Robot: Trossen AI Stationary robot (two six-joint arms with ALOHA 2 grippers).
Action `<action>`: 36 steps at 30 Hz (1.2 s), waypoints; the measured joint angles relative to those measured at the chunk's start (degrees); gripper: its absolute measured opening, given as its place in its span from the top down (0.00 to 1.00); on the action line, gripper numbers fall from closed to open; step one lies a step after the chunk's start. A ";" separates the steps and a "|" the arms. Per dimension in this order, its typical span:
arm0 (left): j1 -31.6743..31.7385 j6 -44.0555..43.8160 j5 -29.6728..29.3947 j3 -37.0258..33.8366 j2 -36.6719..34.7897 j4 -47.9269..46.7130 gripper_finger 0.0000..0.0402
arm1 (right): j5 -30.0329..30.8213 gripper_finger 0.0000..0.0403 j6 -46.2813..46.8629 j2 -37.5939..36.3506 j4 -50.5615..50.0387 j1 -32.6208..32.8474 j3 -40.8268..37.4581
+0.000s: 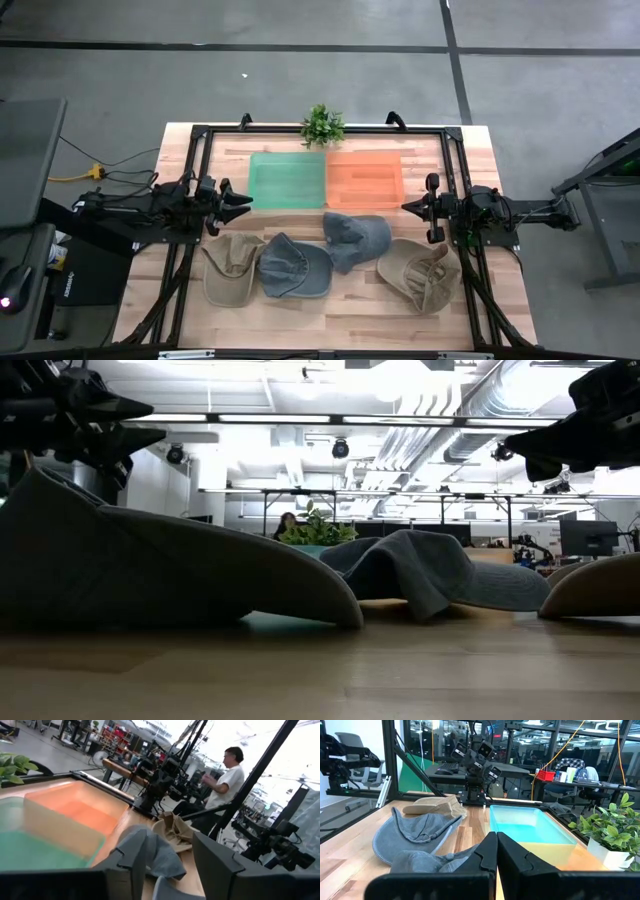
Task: Pick & Place hat
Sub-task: Put the left brown cap into the light green bin
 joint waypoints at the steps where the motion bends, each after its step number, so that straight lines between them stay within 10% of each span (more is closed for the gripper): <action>1: 0.00 0.54 0.01 0.93 0.00 -1.76 0.61 | 0.00 1.00 0.00 0.01 0.00 -0.01 0.00; 12: 0.00 1.51 -1.07 13.78 1.20 -22.72 0.33 | 0.00 1.00 0.00 0.02 0.01 0.01 0.00; 36: -0.01 -9.52 4.34 41.32 32.33 -53.35 0.31 | 0.00 1.00 0.00 0.00 0.01 -0.01 -0.02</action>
